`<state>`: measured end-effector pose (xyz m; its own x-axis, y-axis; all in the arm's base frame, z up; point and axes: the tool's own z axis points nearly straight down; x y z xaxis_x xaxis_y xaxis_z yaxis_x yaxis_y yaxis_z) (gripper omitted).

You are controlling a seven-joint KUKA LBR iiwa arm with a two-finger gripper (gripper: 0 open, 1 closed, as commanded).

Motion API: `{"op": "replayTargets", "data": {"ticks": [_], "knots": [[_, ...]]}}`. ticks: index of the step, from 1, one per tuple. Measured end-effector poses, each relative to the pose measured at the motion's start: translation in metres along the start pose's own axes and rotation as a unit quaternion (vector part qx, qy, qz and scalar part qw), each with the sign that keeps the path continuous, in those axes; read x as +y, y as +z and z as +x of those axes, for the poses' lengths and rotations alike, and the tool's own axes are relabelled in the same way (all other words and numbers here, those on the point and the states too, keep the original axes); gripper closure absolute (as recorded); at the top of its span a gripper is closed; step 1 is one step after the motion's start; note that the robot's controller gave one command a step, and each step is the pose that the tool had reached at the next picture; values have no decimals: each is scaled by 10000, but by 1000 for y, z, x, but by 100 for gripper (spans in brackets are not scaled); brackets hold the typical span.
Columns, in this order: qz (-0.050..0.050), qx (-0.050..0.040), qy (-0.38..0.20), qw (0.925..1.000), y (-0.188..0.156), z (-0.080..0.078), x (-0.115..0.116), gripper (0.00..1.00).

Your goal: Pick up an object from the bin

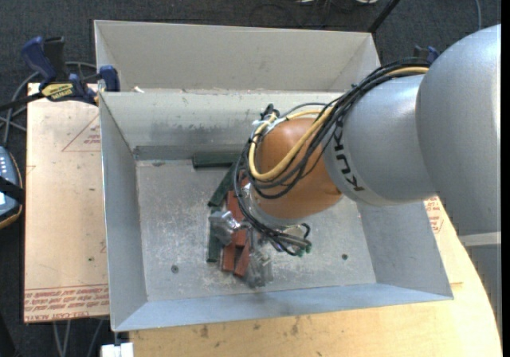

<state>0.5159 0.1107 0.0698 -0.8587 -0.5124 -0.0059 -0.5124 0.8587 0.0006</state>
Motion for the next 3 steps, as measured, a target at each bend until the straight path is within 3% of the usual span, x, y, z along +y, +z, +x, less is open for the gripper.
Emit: {"op": "replayTargets", "data": {"ticks": [1, 2, 3], "knots": [[1, 7, -1032, 9947, -31, -7, 4, 0], [-6, 10, -2258, 9742, -30, -23, 6, 0], [-13, 9, -3128, 9498, 0, -43, -1, 0]]}}
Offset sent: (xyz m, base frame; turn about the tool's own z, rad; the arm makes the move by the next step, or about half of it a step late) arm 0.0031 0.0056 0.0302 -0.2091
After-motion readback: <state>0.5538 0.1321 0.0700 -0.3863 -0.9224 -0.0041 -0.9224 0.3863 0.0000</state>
